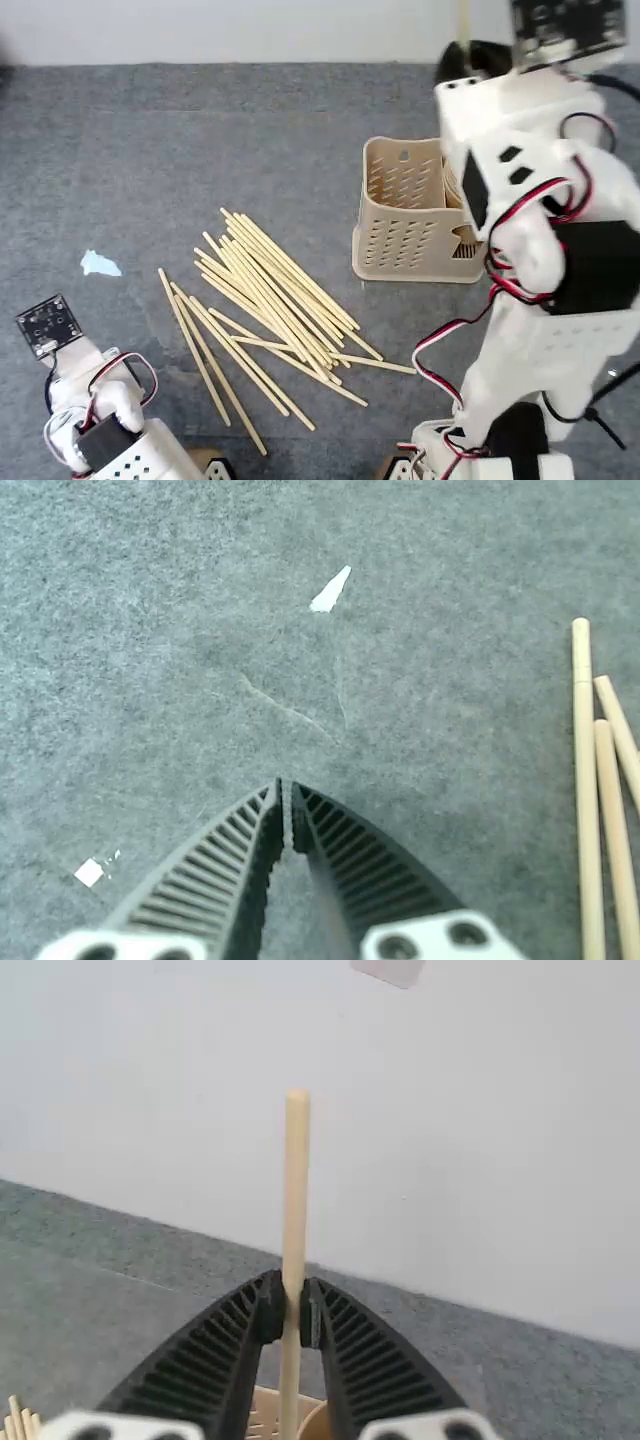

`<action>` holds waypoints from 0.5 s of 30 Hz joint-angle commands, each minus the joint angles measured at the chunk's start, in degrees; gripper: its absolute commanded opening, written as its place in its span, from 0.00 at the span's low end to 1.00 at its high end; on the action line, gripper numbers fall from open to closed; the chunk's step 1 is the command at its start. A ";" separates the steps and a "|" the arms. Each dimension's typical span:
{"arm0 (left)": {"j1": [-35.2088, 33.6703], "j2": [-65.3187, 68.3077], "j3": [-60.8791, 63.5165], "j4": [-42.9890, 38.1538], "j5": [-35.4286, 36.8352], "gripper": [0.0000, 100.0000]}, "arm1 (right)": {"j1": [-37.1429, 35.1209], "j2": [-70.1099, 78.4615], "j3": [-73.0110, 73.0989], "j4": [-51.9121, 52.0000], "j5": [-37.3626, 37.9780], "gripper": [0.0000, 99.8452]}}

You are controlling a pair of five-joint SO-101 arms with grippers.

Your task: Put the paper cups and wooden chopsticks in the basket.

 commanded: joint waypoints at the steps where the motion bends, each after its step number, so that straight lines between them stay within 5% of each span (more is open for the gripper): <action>1: 0.18 -0.62 -0.31 -1.14 -0.62 0.01 | 0.84 -5.14 -1.85 -0.48 0.35 0.01; 15: 0.18 -0.62 -0.31 -1.14 -0.62 0.01 | -1.54 -21.14 15.74 1.10 0.35 0.01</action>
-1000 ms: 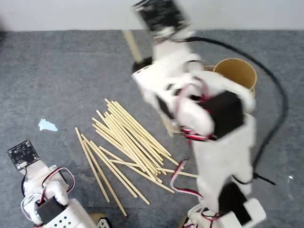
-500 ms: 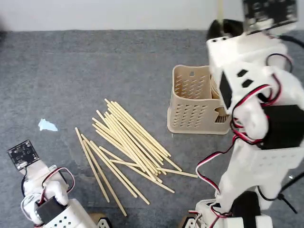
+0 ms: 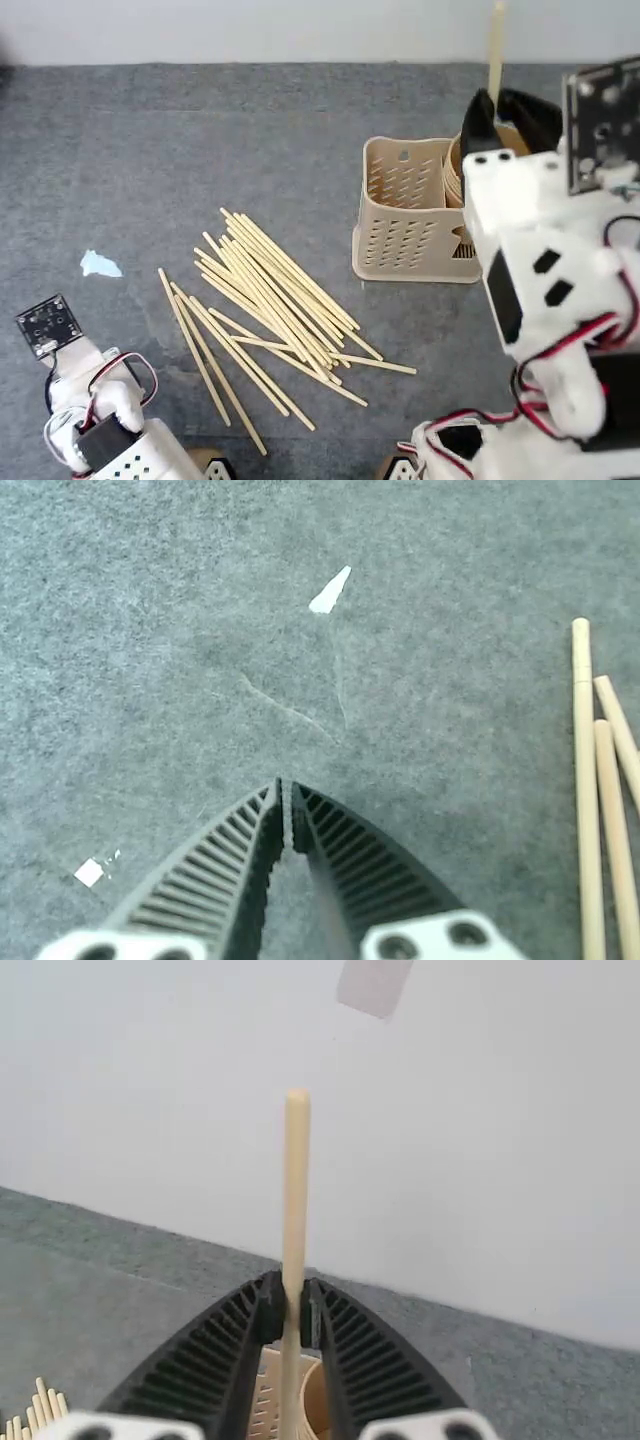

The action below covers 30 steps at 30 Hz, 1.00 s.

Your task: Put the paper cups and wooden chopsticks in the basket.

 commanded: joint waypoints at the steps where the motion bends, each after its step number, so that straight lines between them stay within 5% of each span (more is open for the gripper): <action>1: 0.18 -0.62 -0.31 -1.14 -0.62 0.01 | -0.66 -4.97 6.51 -4.18 0.35 0.01; 10: 0.18 -0.62 -0.31 -1.14 -0.62 0.01 | -0.04 -11.74 24.62 -27.12 0.53 0.01; 18: 0.18 -0.62 -0.31 -1.14 -0.62 0.01 | 7.78 -11.74 40.97 -50.15 0.44 0.01; 30: 0.18 -0.62 -0.31 -1.14 -0.62 0.01 | 10.86 -12.44 60.40 -62.73 0.35 0.01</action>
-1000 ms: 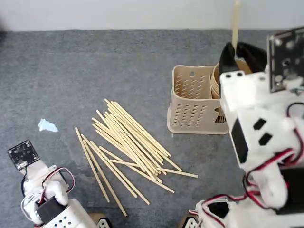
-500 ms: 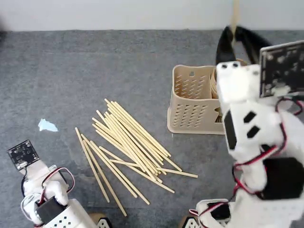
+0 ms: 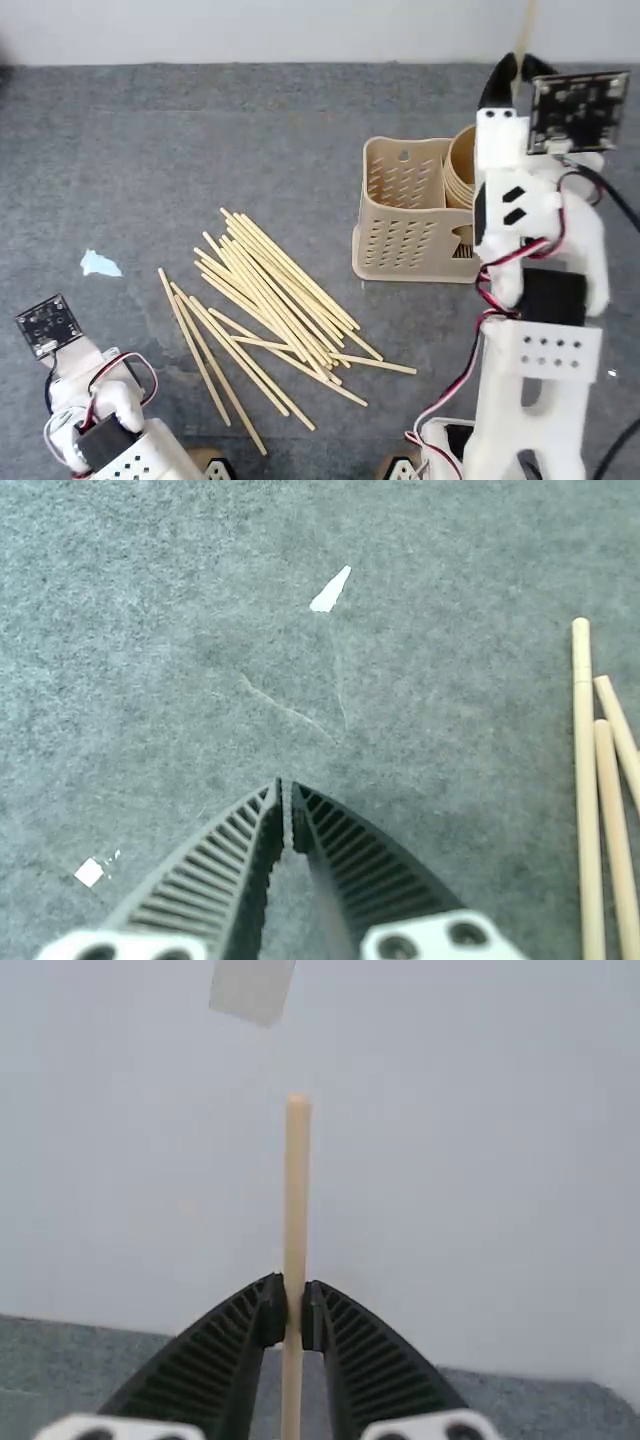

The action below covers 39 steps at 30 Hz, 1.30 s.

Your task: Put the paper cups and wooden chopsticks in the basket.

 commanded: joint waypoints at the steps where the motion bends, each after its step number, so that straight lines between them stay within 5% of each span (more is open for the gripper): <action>1: 0.18 -0.62 -0.31 -1.14 -0.62 0.01 | 0.40 -1.71 -0.35 -2.42 -0.18 0.01; 16: 0.18 -0.62 -0.31 -1.14 -0.62 0.01 | -7.78 -0.92 -11.43 -1.89 -18.02 0.01; 25: 0.18 -0.62 -0.31 -1.14 -0.62 0.01 | -8.13 0.92 1.32 -2.51 -17.41 0.01; 32: 0.18 -0.62 -0.31 -1.14 -0.62 0.01 | -10.77 0.48 0.62 -1.71 -12.48 0.13; 39: 0.18 -0.62 -0.31 -1.14 -0.62 0.01 | -18.51 1.10 -10.81 16.31 -12.40 0.13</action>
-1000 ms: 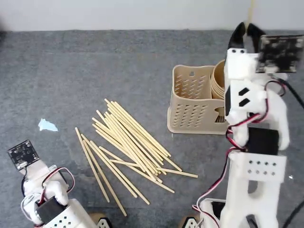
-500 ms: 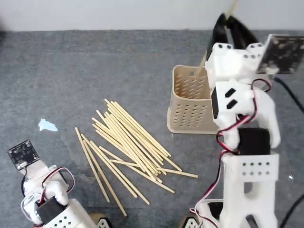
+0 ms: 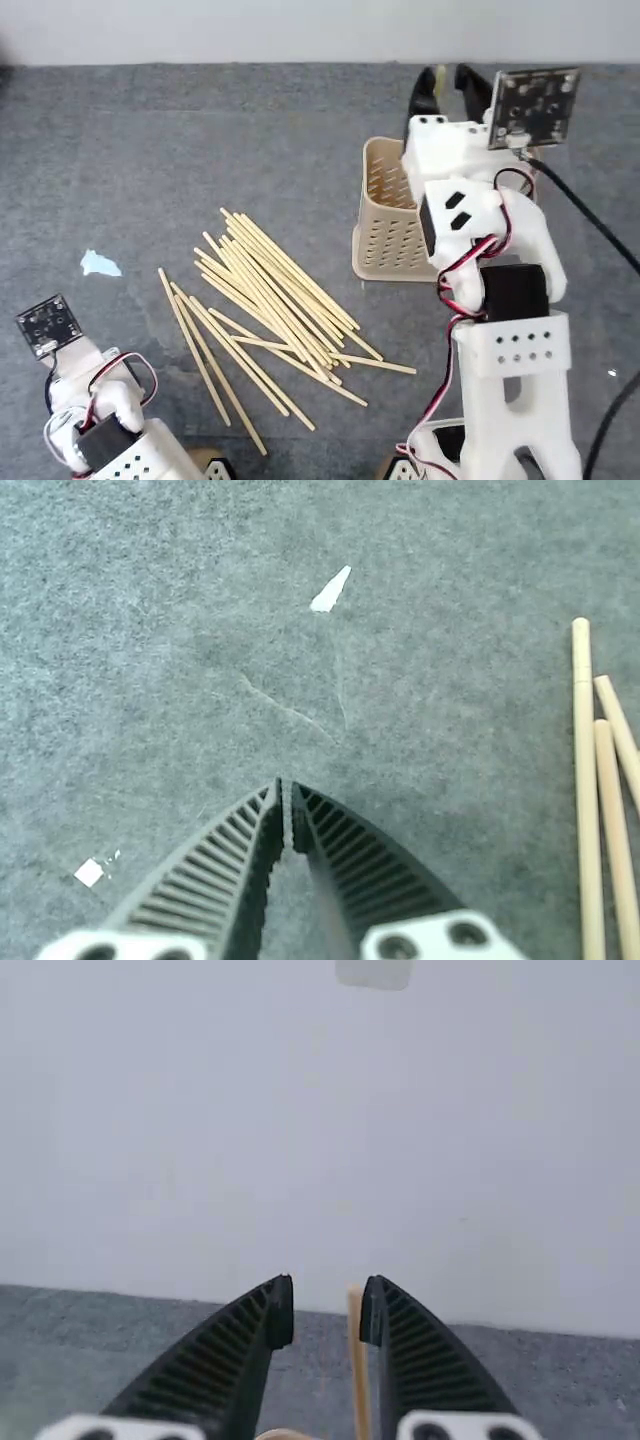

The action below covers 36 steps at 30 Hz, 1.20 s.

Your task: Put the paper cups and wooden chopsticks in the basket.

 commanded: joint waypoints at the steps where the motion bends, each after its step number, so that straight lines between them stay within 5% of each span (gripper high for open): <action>1: 0.18 -0.62 -0.31 -1.14 -0.62 0.01 | -5.49 0.22 -7.91 9.71 0.70 0.13; 16: 0.18 -0.62 -0.31 -1.14 -0.62 0.01 | -24.04 14.73 -9.49 27.65 0.97 0.13; 36: 0.18 -0.62 -0.31 -1.14 -0.62 0.01 | -25.45 55.43 -19.08 24.92 4.75 0.13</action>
